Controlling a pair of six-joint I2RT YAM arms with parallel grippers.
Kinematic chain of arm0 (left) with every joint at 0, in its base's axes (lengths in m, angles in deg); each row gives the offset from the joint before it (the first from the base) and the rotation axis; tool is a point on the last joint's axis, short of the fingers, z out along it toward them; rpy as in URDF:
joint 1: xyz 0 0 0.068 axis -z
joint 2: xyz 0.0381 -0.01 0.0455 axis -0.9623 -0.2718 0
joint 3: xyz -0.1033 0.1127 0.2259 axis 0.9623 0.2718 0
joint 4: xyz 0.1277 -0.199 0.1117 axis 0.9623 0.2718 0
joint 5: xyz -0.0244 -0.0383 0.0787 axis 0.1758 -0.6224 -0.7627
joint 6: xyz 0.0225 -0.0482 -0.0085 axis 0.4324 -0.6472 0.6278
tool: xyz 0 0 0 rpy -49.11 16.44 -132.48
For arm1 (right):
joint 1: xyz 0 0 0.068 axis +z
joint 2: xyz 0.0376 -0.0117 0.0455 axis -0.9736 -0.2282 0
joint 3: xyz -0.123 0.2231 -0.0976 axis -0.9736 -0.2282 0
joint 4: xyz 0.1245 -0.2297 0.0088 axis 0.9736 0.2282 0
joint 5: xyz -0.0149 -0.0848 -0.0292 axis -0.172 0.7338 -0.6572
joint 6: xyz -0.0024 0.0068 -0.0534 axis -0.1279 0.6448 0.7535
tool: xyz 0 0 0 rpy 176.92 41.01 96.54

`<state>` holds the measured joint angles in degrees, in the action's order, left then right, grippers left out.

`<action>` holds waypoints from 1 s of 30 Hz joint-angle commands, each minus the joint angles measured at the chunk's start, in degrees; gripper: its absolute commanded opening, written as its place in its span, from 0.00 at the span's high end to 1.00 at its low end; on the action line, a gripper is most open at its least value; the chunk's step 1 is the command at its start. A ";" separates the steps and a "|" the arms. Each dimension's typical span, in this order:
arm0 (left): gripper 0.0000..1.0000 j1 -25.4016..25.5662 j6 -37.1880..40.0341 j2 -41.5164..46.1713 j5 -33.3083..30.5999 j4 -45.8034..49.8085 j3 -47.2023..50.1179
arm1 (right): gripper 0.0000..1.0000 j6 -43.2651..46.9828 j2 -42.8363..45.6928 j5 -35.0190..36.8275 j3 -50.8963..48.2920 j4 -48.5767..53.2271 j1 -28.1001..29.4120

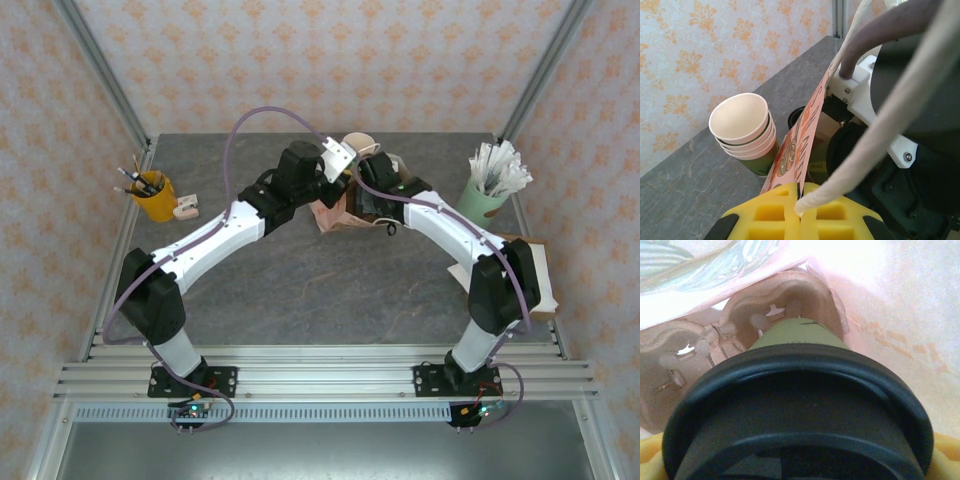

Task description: Pack the takeout coffee

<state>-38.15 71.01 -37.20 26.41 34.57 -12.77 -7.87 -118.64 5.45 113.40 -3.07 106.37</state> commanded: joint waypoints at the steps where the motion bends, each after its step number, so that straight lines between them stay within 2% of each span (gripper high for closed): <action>1: 1.00 0.62 -3.81 1.12 -0.72 -1.31 -0.50 | 0.70 0.37 -0.46 -2.39 1.58 0.00 -0.21; 6: 1.00 -2.09 -8.98 1.47 -0.21 -0.91 -2.77 | 0.70 5.81 3.52 -5.59 -2.27 8.66 1.08; 11: 1.00 -3.19 -10.49 3.21 1.45 0.81 -1.85 | 0.70 5.33 5.87 -4.16 -5.25 11.70 2.45; 15: 1.00 -4.23 -13.16 4.29 1.23 1.36 -1.89 | 0.70 6.08 6.02 -4.07 -4.95 12.21 4.23; 18: 1.00 -4.63 -13.67 5.22 0.93 2.06 -1.59 | 0.70 10.44 5.26 -5.05 -5.18 12.59 6.49; 26: 1.00 -6.63 -9.11 12.00 -3.60 4.54 4.95 | 0.70 13.67 -1.39 -8.60 1.91 7.84 8.14; 30: 1.00 -8.49 -8.62 13.17 -4.85 2.15 6.66 | 0.70 15.49 -4.22 -8.51 4.06 6.15 8.92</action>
<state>-45.28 60.74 -26.01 24.97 39.60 -6.70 5.12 -120.87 -3.08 115.54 2.79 114.61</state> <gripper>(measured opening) 0.051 0.807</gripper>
